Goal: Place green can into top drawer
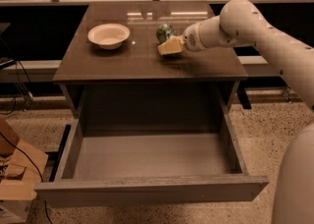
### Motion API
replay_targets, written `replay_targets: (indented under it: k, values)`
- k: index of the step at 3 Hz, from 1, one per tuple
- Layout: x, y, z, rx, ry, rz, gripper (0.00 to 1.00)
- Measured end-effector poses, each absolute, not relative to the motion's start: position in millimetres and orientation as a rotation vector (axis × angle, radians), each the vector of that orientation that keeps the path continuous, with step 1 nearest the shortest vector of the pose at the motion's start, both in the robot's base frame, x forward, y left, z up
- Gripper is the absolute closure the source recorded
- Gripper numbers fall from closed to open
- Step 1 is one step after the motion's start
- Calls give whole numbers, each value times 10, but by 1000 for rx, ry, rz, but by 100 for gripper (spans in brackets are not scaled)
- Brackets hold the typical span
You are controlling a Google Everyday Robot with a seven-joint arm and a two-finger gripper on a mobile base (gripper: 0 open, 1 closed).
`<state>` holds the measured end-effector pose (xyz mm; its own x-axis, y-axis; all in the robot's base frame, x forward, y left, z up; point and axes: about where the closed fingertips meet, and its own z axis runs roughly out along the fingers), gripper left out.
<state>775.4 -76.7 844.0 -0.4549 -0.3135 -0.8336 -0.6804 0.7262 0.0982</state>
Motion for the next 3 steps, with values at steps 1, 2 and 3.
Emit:
replay_targets:
  k: [1, 2, 3]
  values:
    - [7583, -715, 8683, -845, 2018, 484, 100]
    - [7334, -590, 8910, -986, 1927, 545, 100]
    - [6809, -419, 9042, -1215, 1809, 637, 100]
